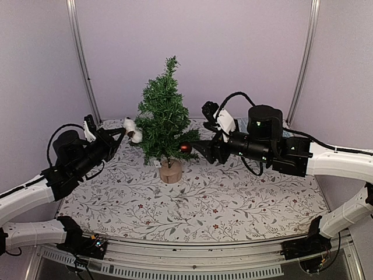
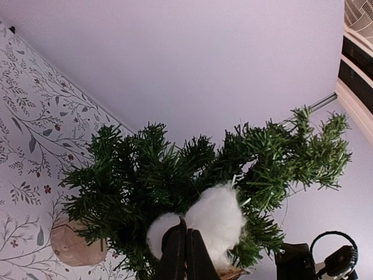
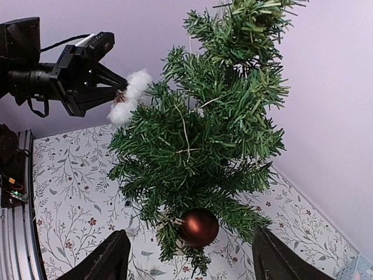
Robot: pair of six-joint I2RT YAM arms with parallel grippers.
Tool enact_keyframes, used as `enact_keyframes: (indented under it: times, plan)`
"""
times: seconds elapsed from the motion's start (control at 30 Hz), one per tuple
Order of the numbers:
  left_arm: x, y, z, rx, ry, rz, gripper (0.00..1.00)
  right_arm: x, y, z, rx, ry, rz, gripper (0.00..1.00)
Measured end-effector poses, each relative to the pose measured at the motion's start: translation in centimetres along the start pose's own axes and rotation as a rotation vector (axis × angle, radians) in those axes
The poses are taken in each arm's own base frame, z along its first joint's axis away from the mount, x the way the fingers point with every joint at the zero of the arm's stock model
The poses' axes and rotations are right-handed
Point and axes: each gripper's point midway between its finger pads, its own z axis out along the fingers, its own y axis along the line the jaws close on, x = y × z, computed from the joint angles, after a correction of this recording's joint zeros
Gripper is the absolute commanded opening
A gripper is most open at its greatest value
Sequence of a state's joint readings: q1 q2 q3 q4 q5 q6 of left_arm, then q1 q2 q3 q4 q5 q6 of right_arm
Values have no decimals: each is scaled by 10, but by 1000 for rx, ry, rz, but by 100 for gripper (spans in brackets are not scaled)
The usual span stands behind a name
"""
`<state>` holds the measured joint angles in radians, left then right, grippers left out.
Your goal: Decorate the small christmas tree
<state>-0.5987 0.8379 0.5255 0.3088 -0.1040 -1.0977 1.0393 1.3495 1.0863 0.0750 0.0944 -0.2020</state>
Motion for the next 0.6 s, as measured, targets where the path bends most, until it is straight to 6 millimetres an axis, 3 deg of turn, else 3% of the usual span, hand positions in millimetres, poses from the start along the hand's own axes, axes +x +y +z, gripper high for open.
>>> enact_keyframes:
  times: [0.6]
  plan:
    - [5, 4, 24, -81, 46, 52, 0, 0, 0, 0, 0, 1, -1, 75]
